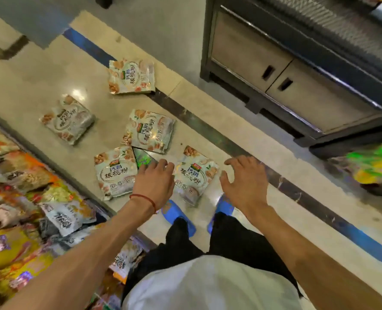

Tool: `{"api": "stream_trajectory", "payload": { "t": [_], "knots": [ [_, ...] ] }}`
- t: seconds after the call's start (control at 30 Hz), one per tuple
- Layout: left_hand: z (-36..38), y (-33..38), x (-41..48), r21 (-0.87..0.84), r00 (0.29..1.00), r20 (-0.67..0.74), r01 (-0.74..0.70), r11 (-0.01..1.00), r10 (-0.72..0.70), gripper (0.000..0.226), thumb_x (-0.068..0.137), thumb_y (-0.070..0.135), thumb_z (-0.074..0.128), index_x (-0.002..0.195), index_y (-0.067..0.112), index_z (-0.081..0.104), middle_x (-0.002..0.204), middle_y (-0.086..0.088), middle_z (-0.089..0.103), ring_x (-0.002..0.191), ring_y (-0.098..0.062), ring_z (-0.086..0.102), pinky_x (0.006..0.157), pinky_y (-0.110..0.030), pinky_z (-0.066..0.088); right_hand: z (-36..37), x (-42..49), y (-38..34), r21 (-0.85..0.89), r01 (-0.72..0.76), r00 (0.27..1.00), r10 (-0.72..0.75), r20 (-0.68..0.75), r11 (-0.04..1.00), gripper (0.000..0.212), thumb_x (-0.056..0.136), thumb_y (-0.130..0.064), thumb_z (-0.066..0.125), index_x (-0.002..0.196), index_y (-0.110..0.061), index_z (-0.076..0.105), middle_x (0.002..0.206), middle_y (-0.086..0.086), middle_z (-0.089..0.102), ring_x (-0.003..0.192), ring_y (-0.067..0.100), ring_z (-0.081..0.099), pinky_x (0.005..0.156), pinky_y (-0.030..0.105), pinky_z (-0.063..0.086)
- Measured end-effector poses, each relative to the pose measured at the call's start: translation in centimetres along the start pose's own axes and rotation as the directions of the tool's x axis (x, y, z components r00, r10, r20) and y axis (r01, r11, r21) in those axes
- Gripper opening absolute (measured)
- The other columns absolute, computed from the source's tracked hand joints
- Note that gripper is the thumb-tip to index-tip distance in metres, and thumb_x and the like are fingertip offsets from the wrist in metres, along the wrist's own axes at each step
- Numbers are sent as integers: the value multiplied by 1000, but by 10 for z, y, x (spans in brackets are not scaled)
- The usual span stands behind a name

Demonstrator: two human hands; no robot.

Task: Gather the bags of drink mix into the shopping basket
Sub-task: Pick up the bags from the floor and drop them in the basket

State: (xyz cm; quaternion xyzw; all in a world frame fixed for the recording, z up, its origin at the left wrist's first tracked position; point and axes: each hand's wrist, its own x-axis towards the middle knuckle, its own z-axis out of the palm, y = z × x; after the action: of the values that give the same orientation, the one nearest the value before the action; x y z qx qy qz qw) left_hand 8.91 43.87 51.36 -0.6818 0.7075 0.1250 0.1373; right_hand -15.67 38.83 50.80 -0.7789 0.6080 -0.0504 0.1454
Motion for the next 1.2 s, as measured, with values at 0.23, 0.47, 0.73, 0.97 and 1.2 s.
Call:
{"api": "stream_trajectory", "payload": {
  "t": [0.23, 0.47, 0.73, 0.97, 1.2],
  "knots": [
    [15, 20, 10, 96, 980, 66, -193, 977, 187, 34, 87, 29, 62, 117, 11, 62, 109, -10, 65, 97, -36, 60, 81, -47, 48, 32, -50, 4, 43, -191, 978, 187, 89, 981, 36, 85, -37, 55, 107, -16, 75, 103, 4, 71, 98, 30, 64, 82, 41, 50],
    [62, 52, 37, 100, 956, 135, -275, 956, 261, 37, 89, 29, 59, 121, 11, 63, 112, -11, 66, 101, -36, 61, 84, -47, 49, 77, -66, 29, 74, -235, 967, 226, 115, 969, 50, 86, -42, 40, 107, -15, 77, 104, 4, 72, 101, 31, 63, 85, 43, 51],
    [157, 44, 82, -3, 942, 219, -258, 966, 253, 33, 97, 34, 47, 124, 17, 57, 118, -5, 62, 112, -31, 56, 90, -46, 45, 165, -54, 30, 15, -389, 910, 382, 164, 921, 44, 86, -42, 43, 104, -17, 75, 97, 1, 69, 99, 29, 60, 85, 42, 49],
    [269, 19, 144, -55, 914, 312, -255, 966, 259, 35, 96, 32, 48, 125, 15, 56, 121, -8, 60, 114, -33, 55, 88, -46, 44, 293, -27, 40, 90, -543, 831, 519, 199, 835, 36, 86, -41, 50, 104, -22, 75, 102, -2, 70, 103, 26, 60, 85, 40, 44],
    [395, -14, 199, -151, 906, 399, -88, 985, 142, 34, 94, 32, 54, 120, 12, 59, 118, -12, 61, 112, -37, 55, 87, -48, 46, 425, -16, 58, 280, -659, 751, 588, 300, 698, 33, 89, -37, 55, 111, -19, 73, 112, 1, 69, 109, 27, 58, 91, 44, 51]
  ]
}}
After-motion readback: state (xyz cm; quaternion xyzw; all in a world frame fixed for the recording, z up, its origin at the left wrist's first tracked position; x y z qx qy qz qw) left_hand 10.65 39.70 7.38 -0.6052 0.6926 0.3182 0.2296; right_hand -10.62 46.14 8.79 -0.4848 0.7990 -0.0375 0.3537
